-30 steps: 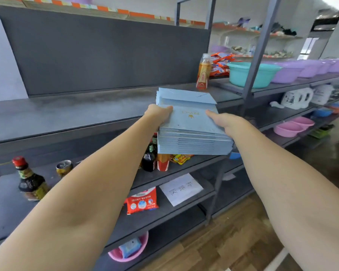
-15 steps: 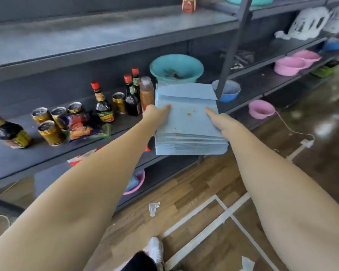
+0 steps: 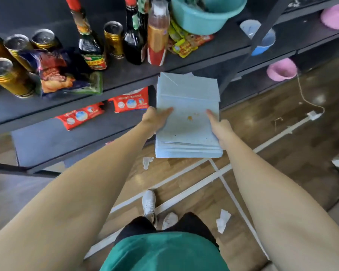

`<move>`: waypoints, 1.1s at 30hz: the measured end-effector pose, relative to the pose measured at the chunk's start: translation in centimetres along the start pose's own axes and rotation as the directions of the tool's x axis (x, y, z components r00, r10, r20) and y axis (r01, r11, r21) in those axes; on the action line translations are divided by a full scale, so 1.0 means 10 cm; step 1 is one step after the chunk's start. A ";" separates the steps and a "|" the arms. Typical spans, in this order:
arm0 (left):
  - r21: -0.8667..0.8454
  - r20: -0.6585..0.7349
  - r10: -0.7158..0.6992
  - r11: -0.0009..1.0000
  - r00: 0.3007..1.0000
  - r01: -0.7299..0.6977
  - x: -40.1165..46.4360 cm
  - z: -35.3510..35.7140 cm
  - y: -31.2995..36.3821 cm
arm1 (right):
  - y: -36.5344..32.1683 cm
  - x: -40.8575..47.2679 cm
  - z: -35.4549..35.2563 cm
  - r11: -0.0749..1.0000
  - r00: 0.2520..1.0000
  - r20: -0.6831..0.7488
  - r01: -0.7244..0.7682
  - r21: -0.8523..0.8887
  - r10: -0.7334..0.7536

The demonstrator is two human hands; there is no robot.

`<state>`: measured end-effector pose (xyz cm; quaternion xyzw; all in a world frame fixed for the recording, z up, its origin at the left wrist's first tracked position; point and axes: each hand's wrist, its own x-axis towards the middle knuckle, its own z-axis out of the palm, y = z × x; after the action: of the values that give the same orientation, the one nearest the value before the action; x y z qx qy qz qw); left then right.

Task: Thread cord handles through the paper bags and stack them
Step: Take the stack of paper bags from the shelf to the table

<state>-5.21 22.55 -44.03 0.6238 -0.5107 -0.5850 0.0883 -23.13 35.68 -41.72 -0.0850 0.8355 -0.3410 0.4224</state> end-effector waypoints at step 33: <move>-0.911 -0.299 -0.713 0.411 0.634 0.033 -1.19 1.48 -1.33 | 0.13 1.35 0.83 0.685 0.469 0.827 0.494 -0.536 0.310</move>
<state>-7.82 44.72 -50.31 0.7635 0.0772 -0.4964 0.4059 -25.08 26.74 -54.71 -0.4554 0.5492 0.0862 0.6953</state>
